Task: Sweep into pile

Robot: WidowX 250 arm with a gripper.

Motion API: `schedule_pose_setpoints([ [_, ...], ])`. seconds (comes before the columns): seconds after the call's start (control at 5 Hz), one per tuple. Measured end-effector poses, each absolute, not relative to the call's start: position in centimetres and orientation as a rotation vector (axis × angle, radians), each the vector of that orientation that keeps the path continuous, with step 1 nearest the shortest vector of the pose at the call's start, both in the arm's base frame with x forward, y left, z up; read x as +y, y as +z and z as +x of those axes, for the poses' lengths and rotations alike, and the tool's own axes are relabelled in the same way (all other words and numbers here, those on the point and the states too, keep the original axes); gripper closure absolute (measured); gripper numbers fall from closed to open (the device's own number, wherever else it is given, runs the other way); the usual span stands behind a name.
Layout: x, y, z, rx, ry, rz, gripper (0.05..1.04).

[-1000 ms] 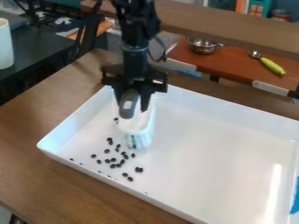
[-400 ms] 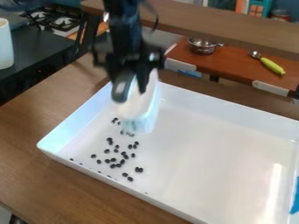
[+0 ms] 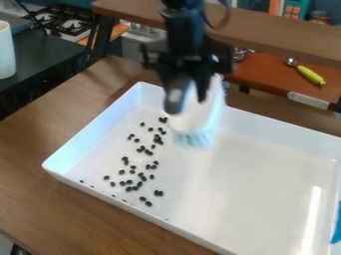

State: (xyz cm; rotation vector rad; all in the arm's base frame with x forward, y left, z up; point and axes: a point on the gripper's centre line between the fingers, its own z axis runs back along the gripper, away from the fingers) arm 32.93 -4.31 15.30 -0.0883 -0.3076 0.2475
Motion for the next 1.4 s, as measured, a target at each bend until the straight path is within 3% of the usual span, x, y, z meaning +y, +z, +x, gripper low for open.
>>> schedule_pose_setpoints([
  [0.4,-7.8,10.4,31.3,-0.314,0.149,0.05,0.588],
  [0.8,-7.1,7.8,30.0,-0.288,0.11,0.119,0.588],
  [1.4,-2.5,7.5,29.0,-0.234,0.163,0.167,0.588],
])
